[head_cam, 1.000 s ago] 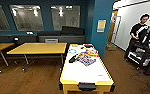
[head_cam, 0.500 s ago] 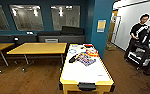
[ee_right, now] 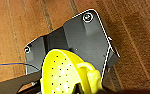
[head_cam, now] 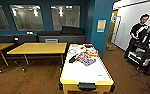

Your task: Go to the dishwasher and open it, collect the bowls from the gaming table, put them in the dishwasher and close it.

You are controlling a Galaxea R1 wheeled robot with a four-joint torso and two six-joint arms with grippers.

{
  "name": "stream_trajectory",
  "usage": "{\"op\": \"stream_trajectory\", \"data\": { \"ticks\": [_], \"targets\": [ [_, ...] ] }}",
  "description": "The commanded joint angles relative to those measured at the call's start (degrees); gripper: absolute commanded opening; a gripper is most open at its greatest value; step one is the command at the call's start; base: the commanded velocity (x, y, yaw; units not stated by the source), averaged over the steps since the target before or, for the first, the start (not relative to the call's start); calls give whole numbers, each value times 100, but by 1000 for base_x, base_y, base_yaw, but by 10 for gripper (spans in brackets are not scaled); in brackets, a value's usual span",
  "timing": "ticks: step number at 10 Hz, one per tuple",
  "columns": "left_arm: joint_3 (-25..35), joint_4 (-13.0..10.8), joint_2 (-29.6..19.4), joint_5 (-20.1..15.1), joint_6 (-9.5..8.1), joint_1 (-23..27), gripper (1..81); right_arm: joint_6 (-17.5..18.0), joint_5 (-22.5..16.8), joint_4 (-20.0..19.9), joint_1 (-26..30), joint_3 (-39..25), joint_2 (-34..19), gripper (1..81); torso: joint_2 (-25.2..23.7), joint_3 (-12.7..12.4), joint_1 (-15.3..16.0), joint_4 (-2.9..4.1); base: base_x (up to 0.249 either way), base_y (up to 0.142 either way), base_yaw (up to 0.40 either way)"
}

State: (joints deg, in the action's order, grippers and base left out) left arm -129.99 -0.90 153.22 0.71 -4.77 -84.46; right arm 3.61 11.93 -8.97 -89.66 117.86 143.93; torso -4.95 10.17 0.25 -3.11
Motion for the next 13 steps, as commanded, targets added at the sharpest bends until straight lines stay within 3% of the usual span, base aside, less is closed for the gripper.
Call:
{"op": "stream_trajectory", "data": {
  "ticks": [1, 10, 13],
  "targets": [
    [70, 55, -125, -290, -33, 241, 10, -27, -306, 97, 207, -45, -179, 10, 0, 0, 0, 0, 0, 0, 0],
    [35, 29, -46, -290, -24, 241, 10, -27, -306, 124, 207, -1, -161, 10, 0, 0, 0, 0, 0, 0, 0],
    [-88, 11, 42, -299, -16, 241, 10, -27, -306, 124, 198, 26, -134, 10, 0, 0, 0, 0, 0, 0, -278]
  ]
}}
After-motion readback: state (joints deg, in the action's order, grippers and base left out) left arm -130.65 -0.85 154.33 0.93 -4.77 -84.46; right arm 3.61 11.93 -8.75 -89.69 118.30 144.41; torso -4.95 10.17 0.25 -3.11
